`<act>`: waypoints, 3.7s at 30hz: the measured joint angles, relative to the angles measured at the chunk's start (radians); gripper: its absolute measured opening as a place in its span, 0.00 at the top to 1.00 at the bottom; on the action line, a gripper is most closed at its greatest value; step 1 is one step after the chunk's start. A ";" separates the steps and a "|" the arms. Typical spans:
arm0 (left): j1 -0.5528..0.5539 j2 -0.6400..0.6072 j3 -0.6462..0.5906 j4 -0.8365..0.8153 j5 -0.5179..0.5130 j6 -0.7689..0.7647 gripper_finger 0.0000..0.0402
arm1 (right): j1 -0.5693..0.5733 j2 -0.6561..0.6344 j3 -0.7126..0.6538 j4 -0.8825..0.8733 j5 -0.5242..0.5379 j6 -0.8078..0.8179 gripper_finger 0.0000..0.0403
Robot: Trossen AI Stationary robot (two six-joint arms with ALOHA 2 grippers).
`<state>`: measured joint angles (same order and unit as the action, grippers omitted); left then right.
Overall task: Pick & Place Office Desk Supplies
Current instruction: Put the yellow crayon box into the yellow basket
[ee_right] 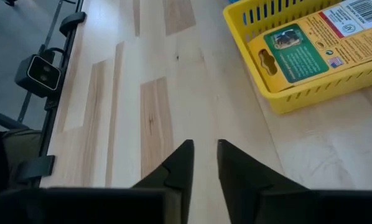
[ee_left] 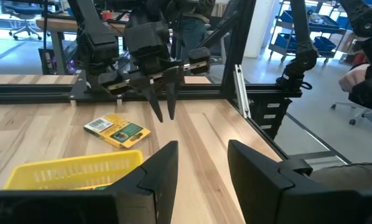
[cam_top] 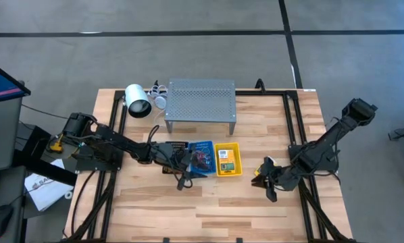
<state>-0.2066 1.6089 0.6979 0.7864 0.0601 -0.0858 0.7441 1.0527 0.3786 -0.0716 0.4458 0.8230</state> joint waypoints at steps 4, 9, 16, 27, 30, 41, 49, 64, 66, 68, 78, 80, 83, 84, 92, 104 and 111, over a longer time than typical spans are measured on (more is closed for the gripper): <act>0.000 0.000 0.000 0.000 0.000 0.001 0.66 | 0.000 0.000 0.000 0.000 0.000 -0.001 0.77; 0.000 0.000 0.000 0.000 0.000 0.002 0.66 | 0.000 0.000 0.001 0.001 0.000 -0.002 0.70; 0.000 0.000 0.000 0.000 0.000 0.002 0.66 | 0.000 -0.001 0.002 0.072 0.000 -0.007 0.59; 0.000 0.000 0.000 0.000 0.000 0.002 0.66 | -0.001 -0.001 0.002 0.125 0.009 -0.049 0.49; 0.000 0.000 0.000 0.000 0.000 0.002 0.66 | -0.001 -0.001 0.002 0.125 0.009 -0.049 0.48; 0.000 0.000 0.000 0.000 0.000 0.002 0.66 | -0.001 -0.001 0.002 0.125 0.012 -0.048 0.49; 0.000 0.000 0.000 0.000 -0.004 0.002 0.66 | -0.001 -0.001 0.002 0.144 0.012 -0.045 0.49; 0.000 0.000 0.000 0.000 -0.007 0.002 0.66 | 0.000 0.022 0.081 0.311 0.063 -0.274 0.49; 0.000 0.000 0.000 0.000 -0.007 0.002 0.66 | 0.002 0.049 0.131 0.270 0.053 -0.308 0.49; 0.000 0.000 0.000 0.000 -0.007 0.002 0.66 | 0.002 0.081 0.191 0.151 0.052 -0.307 0.49; 0.000 0.000 0.000 -0.001 -0.007 0.002 0.66 | 0.002 0.306 0.437 -0.390 0.029 -0.044 0.49; 0.000 0.000 0.000 -0.001 -0.007 0.007 0.66 | 0.002 0.346 0.469 -0.439 0.021 -0.010 0.49; 0.000 0.000 0.000 -0.001 -0.007 0.028 0.66 | 0.002 0.393 0.520 -0.505 0.013 0.051 0.49; 0.000 0.000 0.000 -0.001 -0.007 0.031 0.66 | 0.002 0.412 0.537 -0.529 0.001 0.074 0.49; 0.000 0.000 0.000 -0.009 -0.007 0.033 0.66 | 0.014 0.560 0.666 -0.754 -0.031 0.309 0.49; -0.014 0.000 0.000 -0.101 -0.007 0.021 0.66 | -0.025 0.859 0.957 -1.202 -0.119 0.512 0.49; -0.061 0.000 0.000 -0.109 -0.007 0.018 0.66 | -0.061 0.975 1.087 -1.307 -0.156 0.505 0.49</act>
<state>-0.2677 1.6089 0.6979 0.6777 0.0532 -0.0677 0.6835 2.0275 1.4653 -1.3790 0.2901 1.3281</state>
